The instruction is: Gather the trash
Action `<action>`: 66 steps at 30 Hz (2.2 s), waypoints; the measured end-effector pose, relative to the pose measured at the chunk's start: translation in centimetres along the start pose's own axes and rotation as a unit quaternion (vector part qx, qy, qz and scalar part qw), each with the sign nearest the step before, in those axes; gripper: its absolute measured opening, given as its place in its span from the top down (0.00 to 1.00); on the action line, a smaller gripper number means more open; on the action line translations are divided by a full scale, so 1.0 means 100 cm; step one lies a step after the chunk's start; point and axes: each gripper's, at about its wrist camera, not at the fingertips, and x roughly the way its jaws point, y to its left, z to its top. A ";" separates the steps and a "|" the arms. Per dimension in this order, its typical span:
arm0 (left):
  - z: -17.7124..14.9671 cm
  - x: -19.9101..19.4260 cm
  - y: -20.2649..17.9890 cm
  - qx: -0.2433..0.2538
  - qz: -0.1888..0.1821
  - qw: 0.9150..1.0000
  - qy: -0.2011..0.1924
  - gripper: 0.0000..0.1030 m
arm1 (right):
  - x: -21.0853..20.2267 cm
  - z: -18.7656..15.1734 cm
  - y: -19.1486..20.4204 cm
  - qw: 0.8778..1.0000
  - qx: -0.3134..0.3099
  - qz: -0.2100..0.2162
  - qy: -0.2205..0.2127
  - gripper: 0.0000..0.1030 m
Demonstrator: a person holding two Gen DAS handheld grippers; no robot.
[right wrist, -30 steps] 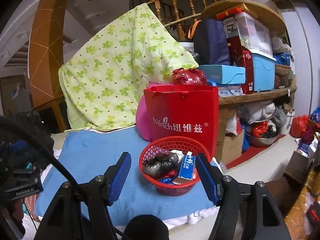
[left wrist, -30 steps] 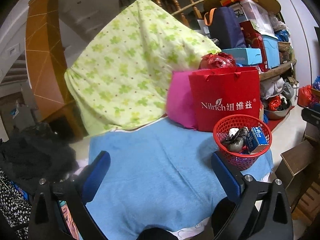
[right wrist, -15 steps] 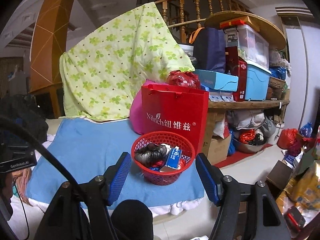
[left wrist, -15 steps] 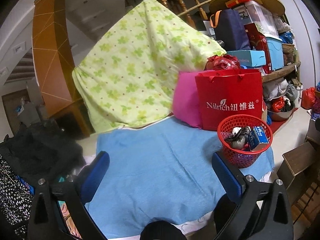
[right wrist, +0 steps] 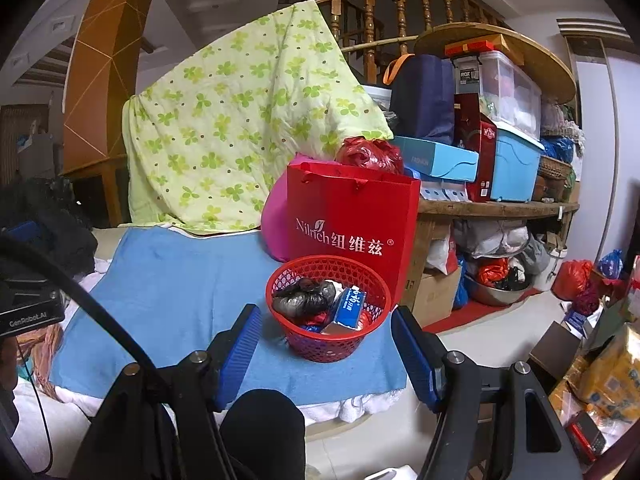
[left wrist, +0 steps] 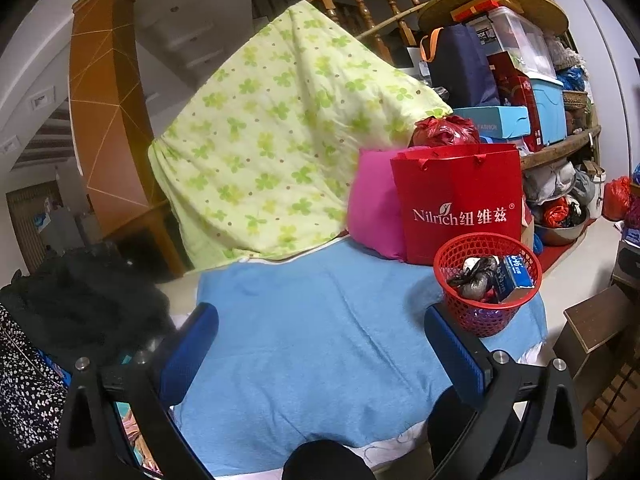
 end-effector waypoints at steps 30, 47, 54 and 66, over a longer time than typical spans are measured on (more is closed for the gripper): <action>0.001 -0.006 -0.002 0.001 0.007 1.000 -0.003 0.01 | -0.003 0.000 -0.004 1.000 0.003 0.001 -0.004 0.31; -0.001 -0.005 -0.002 0.001 0.009 1.000 -0.005 0.01 | -0.001 0.001 -0.003 1.000 0.001 0.002 -0.005 0.31; -0.001 -0.005 -0.003 0.000 0.009 1.000 -0.005 0.01 | -0.001 0.001 -0.002 1.000 0.002 0.001 -0.005 0.31; -0.001 -0.005 -0.004 0.001 0.009 1.000 -0.005 0.01 | 0.002 0.002 -0.006 1.000 0.004 -0.001 -0.004 0.31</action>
